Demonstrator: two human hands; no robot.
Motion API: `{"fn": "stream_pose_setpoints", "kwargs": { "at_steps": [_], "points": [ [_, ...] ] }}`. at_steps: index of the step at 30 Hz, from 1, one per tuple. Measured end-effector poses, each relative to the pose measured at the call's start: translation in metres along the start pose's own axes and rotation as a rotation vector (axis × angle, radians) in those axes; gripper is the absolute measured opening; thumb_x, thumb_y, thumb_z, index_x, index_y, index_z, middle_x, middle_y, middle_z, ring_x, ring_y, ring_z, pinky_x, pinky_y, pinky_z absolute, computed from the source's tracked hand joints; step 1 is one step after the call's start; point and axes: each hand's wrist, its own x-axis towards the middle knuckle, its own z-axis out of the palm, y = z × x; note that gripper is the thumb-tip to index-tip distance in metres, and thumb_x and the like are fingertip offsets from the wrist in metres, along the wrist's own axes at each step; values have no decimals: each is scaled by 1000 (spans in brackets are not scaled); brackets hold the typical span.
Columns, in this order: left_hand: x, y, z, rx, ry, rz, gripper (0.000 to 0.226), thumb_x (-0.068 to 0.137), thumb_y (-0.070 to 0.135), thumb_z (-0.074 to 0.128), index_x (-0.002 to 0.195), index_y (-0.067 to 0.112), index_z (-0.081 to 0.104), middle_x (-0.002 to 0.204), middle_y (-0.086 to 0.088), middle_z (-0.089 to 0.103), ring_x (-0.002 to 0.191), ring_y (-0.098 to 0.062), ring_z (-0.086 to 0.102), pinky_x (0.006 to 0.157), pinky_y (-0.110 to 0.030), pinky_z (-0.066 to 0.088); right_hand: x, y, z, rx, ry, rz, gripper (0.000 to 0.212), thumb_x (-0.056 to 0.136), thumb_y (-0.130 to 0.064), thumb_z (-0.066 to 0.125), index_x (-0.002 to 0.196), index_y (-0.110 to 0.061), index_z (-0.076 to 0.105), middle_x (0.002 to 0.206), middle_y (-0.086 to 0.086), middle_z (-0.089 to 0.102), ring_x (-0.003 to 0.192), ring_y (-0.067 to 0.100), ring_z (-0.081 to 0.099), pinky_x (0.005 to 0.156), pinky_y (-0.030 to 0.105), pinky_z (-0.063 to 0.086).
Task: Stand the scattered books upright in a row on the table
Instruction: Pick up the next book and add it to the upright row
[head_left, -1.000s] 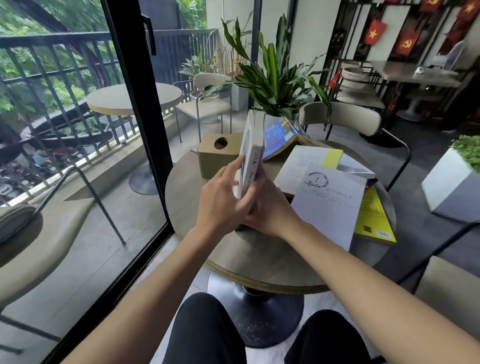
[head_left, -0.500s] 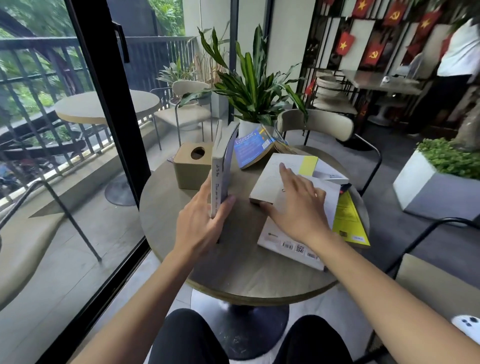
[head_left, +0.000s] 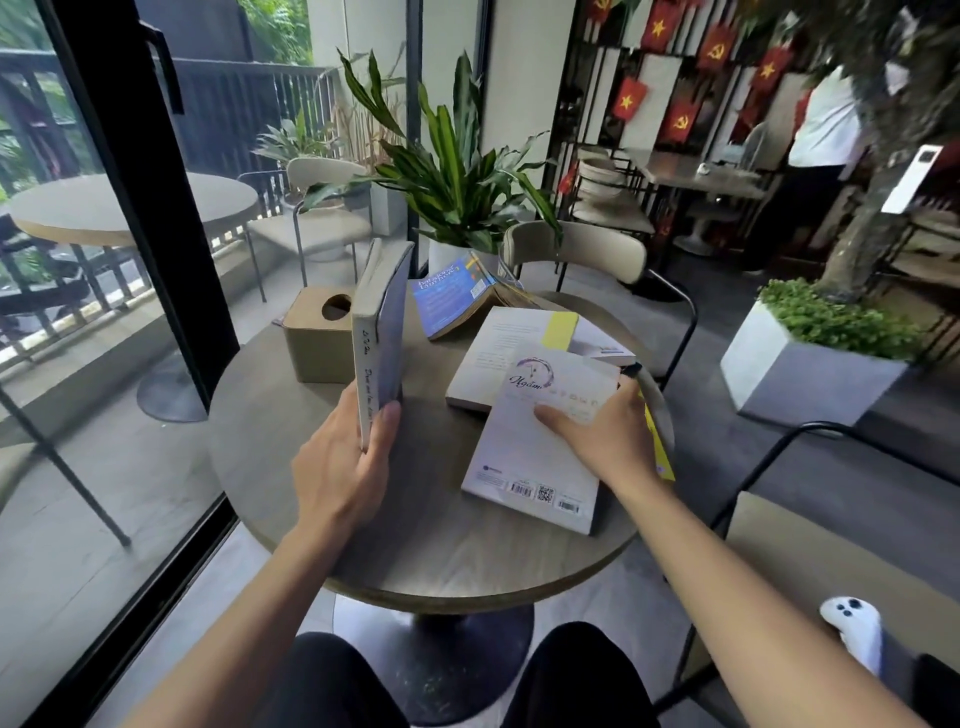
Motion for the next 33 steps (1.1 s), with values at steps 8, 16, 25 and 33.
{"fn": "stream_pose_setpoints", "kwargs": {
  "at_steps": [8, 16, 25, 33],
  "points": [
    [-2, -1, -2, -19, -3, -25, 85, 84, 71, 9, 128, 12, 53, 105, -16, 68, 96, -41, 60, 68, -38, 32, 7, -4, -11, 154, -36, 136, 78, 52, -55, 84, 111, -8, 63, 105, 1, 73, 96, 23, 70, 79, 39, 58],
    [-3, 2, -4, -15, 1, -36, 87, 84, 71, 9, 142, 20, 46, 111, -13, 70, 98, -39, 62, 68, -36, 32, 7, -29, -18, 528, -46, 63, 14, 85, -17, 70, 93, -17, 58, 103, 6, 72, 96, 24, 70, 89, 48, 56],
    [-3, 3, -7, -25, -24, -36, 84, 84, 72, 11, 147, 26, 42, 117, -7, 69, 105, -35, 60, 69, -33, 29, -23, -78, 6, 585, 110, -277, 28, 89, -14, 66, 101, -25, 43, 98, 2, 69, 85, 6, 66, 76, 23, 50],
    [-1, 2, -4, -65, -44, -9, 83, 84, 75, 16, 147, 27, 40, 125, -4, 67, 99, -25, 61, 72, -33, 35, -54, -103, 40, 570, 128, -460, 26, 93, -11, 64, 114, -6, 49, 93, -3, 63, 76, -19, 56, 64, 11, 46]
  ]
}}
